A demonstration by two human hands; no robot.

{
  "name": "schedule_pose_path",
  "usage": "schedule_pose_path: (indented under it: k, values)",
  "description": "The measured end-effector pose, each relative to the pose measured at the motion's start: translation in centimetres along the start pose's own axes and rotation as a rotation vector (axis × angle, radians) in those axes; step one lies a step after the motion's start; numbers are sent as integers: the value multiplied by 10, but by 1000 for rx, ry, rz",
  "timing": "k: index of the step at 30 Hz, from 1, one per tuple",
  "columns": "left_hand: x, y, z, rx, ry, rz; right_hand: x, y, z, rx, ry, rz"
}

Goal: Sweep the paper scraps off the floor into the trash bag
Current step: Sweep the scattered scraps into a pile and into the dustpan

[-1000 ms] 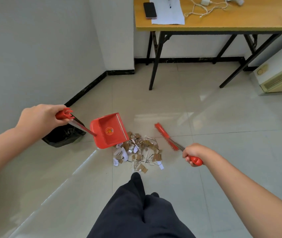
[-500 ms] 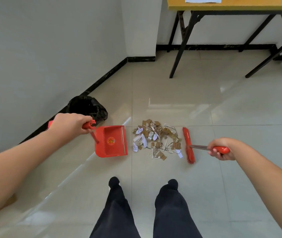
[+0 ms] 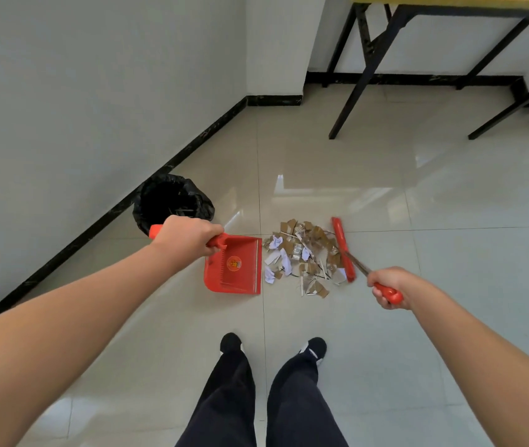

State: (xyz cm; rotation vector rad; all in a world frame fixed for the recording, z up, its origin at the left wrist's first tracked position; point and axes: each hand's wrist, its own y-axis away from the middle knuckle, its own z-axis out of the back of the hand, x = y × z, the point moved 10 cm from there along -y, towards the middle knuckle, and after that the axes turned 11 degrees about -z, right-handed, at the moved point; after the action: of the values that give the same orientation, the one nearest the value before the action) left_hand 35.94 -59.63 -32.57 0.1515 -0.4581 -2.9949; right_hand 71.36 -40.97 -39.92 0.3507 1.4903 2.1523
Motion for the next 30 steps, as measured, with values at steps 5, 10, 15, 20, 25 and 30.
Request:
schedule_pose_path:
  k: [5, 10, 15, 20, 25, 30]
  values:
    - [17, -8, 2, -56, -16, -23, -1, 19, -32, -21, 93, 14]
    - [32, 5, -12, -61, 69, 2, -10, 42, -71, 28, 221, 40]
    - [39, 27, -26, -64, 103, 0, -8, 65, -127, 139, 279, 53]
    - [40, 38, -38, -63, 85, -19, 2, 98, -170, 197, 267, 112]
    - [37, 37, -32, -71, 81, -10, 3, 120, -179, 204, 313, 149]
    - [46, 53, -34, -81, 115, 12, -7, 129, -148, 194, 282, 126]
